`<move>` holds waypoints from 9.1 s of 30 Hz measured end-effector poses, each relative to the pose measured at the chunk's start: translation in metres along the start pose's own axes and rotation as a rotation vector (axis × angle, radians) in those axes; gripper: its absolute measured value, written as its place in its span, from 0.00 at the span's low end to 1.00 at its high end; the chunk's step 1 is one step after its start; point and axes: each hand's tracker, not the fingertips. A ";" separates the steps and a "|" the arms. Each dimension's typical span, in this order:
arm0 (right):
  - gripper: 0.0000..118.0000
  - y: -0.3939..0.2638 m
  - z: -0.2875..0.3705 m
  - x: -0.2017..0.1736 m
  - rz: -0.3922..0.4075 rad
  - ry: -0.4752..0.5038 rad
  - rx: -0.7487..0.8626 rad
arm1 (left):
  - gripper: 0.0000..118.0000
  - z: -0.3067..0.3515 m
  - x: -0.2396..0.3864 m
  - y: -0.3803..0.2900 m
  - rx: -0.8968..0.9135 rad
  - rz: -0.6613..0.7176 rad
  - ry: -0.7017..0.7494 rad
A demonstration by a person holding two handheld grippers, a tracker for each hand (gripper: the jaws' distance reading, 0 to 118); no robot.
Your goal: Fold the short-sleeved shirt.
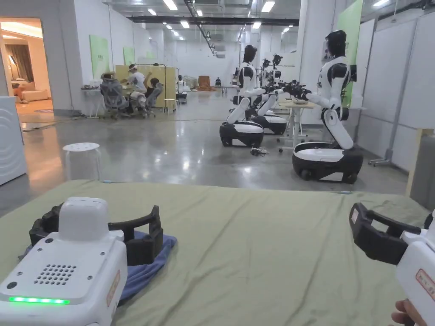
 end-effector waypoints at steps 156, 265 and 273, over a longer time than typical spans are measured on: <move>0.01 -0.029 -0.133 -0.050 -0.029 0.290 -0.215 | 0.03 -0.308 0.125 -0.164 -0.848 -0.212 -0.563; 0.01 -0.040 -0.018 0.023 0.040 -0.064 -0.265 | 0.02 -0.239 0.043 -0.244 -1.043 0.092 -0.313; 0.01 -0.038 -0.047 0.008 0.063 0.038 -0.290 | 0.02 -0.225 0.017 -0.223 -0.988 0.212 -0.332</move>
